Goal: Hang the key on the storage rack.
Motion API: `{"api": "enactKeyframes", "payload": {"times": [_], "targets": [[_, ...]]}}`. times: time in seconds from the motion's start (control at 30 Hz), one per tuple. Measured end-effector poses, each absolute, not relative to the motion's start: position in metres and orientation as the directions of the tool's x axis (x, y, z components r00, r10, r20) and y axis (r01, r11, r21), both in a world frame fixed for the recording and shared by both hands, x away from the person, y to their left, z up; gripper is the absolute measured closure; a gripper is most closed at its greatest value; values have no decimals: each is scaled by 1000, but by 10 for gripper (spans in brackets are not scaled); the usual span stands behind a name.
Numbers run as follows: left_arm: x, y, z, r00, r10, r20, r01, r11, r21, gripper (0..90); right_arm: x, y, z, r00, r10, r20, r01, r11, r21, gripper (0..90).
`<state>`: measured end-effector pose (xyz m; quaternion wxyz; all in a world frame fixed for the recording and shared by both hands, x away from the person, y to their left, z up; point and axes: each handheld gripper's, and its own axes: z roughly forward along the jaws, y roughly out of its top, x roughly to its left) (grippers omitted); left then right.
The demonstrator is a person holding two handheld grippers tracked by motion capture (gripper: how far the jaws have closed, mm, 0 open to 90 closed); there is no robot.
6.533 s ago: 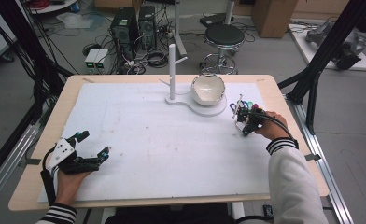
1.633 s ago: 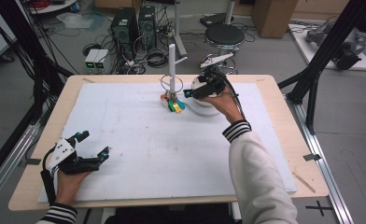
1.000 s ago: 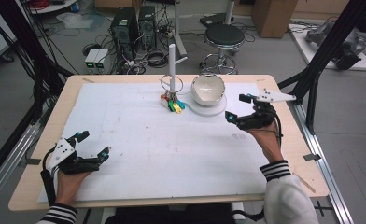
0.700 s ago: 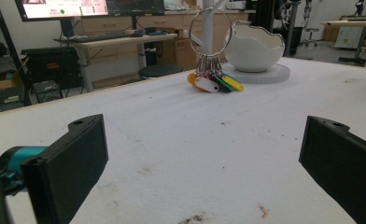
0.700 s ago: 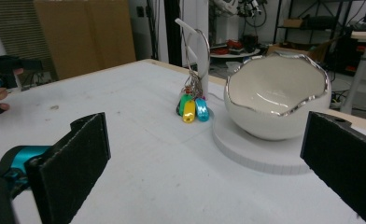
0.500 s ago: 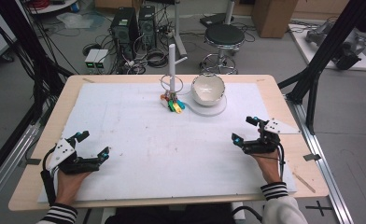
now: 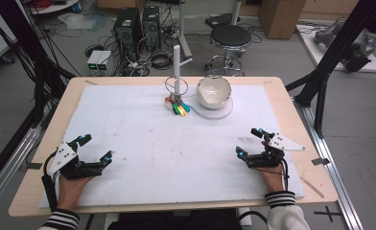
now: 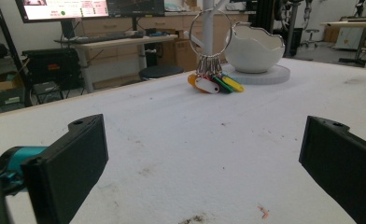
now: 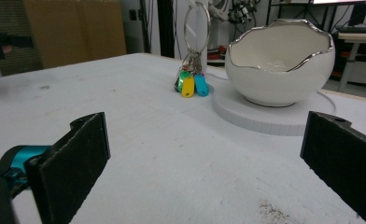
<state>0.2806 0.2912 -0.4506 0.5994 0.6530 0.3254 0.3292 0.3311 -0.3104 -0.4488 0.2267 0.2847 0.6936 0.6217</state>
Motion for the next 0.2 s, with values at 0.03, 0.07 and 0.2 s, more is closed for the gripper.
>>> {"api": "enactKeyframes", "payload": {"times": [0.03,0.07,0.2], "targets": [[281,291,-451,572,819,40,31,-70,997,17,331,-310,-449,-735,677,44,115,60,992,9],[280,291,-451,572,819,40,30,-69,997,17,331,-311,-449,-732,680,45,119,62,991,9],[280,291,-451,571,820,38,30,-68,997,17,331,-311,-449,-728,685,45,118,61,991,10]]}}
